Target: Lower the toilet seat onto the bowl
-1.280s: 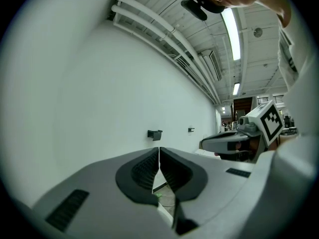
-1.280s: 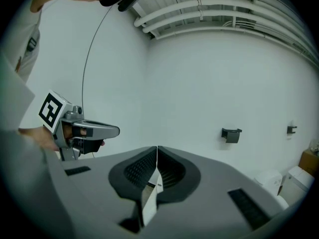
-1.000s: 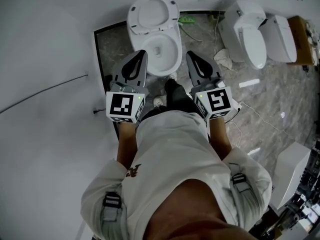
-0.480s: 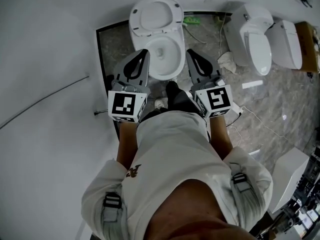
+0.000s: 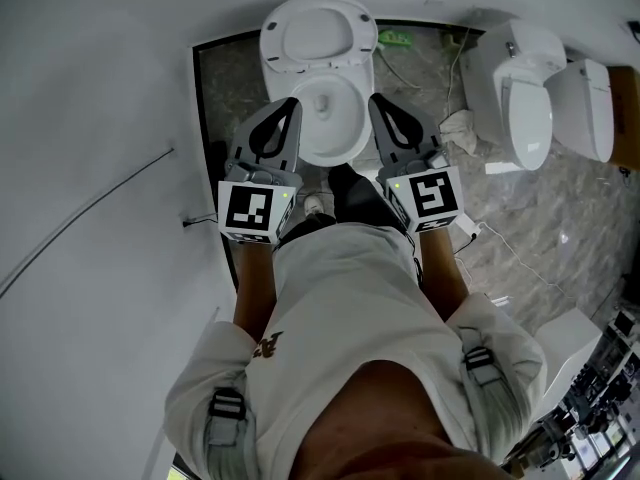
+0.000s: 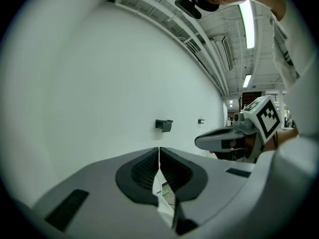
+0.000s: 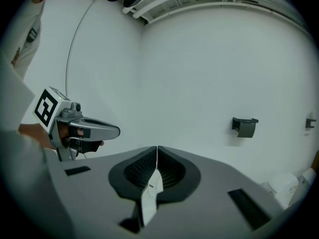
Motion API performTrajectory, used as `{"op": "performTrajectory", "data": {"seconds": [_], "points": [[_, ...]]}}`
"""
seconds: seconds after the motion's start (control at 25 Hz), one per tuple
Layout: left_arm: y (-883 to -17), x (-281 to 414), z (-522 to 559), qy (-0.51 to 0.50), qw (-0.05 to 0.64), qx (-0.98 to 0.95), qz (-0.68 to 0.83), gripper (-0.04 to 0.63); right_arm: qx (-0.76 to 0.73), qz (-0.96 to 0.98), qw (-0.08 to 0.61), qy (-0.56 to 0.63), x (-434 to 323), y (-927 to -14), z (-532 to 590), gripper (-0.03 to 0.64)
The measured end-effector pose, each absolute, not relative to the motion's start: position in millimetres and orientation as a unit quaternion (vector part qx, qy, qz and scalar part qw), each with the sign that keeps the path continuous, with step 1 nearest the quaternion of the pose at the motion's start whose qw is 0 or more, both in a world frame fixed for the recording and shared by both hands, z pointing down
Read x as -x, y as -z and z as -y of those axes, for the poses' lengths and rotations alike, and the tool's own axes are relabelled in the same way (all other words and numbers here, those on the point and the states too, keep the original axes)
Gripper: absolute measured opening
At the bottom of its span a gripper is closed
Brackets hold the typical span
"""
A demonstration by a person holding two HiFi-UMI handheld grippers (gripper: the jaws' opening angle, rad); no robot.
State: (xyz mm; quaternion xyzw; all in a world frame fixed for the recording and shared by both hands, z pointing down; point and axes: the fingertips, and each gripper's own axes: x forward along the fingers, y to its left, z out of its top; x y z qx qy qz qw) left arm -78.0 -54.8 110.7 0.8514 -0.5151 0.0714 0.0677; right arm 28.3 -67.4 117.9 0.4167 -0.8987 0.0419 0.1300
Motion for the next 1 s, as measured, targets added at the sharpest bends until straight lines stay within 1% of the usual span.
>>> {"op": "performTrajectory", "data": {"seconds": [0.6, 1.0], "points": [[-163.2, 64.3, 152.3, -0.095, 0.095, -0.841, 0.524, 0.026, -0.379, 0.91, 0.152, -0.075, -30.0, -175.5, 163.0, 0.023], [-190.6, 60.0, 194.0, -0.104, 0.1, -0.83, 0.538, 0.026, -0.363, 0.915, 0.163, -0.058, -32.2, -203.5, 217.5, 0.023]]}}
